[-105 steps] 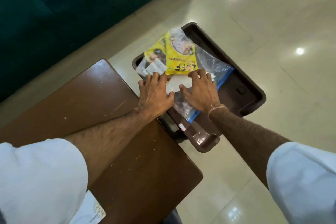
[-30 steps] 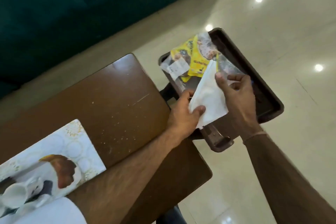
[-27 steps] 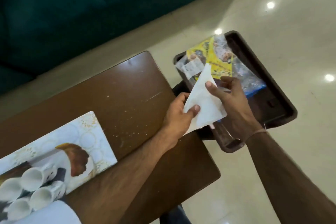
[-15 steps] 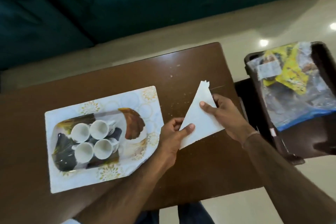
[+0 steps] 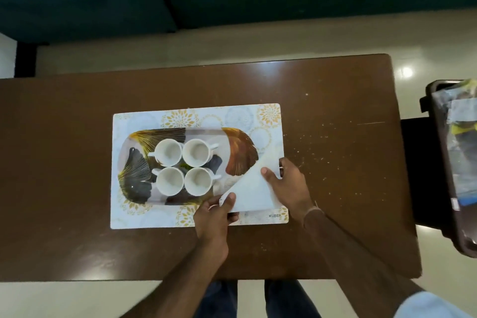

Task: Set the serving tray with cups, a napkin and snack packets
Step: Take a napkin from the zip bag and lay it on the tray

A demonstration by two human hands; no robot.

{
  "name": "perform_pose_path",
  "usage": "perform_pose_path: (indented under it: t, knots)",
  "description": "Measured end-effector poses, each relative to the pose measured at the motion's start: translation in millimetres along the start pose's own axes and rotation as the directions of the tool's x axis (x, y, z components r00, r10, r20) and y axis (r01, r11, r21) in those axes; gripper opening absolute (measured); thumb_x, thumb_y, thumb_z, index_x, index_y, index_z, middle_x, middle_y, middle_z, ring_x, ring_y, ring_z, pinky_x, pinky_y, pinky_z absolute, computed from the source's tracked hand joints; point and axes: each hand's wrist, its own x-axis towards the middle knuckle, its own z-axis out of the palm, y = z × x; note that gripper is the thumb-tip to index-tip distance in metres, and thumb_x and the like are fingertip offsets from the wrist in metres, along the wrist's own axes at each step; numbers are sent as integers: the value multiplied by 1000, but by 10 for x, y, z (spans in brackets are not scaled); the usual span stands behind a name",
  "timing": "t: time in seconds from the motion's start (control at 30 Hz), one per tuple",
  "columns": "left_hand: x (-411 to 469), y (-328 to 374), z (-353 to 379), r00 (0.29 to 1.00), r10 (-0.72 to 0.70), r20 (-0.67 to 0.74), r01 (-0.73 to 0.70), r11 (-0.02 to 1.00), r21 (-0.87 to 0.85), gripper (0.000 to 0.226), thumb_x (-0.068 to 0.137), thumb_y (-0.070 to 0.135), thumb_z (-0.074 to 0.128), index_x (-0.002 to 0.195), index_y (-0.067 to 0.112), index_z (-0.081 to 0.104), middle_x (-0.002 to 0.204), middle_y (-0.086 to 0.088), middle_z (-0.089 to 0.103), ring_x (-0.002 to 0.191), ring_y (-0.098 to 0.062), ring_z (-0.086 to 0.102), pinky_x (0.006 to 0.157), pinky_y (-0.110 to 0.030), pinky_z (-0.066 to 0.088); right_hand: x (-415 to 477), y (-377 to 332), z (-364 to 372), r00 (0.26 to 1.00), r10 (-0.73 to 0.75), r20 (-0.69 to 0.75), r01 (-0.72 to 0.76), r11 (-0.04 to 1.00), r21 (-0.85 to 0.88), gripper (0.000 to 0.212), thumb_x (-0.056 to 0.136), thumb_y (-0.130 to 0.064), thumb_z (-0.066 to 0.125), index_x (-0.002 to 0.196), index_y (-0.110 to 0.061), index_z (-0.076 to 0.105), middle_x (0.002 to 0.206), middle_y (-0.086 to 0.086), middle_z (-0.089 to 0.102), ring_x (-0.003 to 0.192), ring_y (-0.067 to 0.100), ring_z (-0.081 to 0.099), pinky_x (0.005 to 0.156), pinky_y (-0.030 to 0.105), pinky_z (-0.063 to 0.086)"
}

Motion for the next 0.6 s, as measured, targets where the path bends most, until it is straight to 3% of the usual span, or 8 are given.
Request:
perform_pose_path:
  t: [0.13,0.3,0.6]
  knots:
    - [37,-49,-184,995,35,-88,-37,999,-19,39,74,9,87,105,8,63,75,-8,76,63,-26,74,59,-33,61,-70,-41,268,999,-4,-44,3,999,-33,47,92,-41,65,123,-7,56,122,7,68,114,28,65,85,31,52]
    - [78,-56,-309,994,48,-99,-53,997,-56,38,78,9,83,107,9,59,83,-17,75,67,-26,74,65,-38,62,-113,-92,427,998,-12,-64,6,996,-92,49,92,-39,67,127,-9,51,126,9,65,116,30,62,95,40,53]
    - [111,-39,-385,997,21,-68,-24,999,-43,46,76,22,85,110,15,55,87,-14,73,64,-19,68,62,-37,61,-121,-63,476,997,-5,-76,0,998,-65,50,85,-43,73,115,-21,40,112,-1,59,97,18,57,83,30,51]
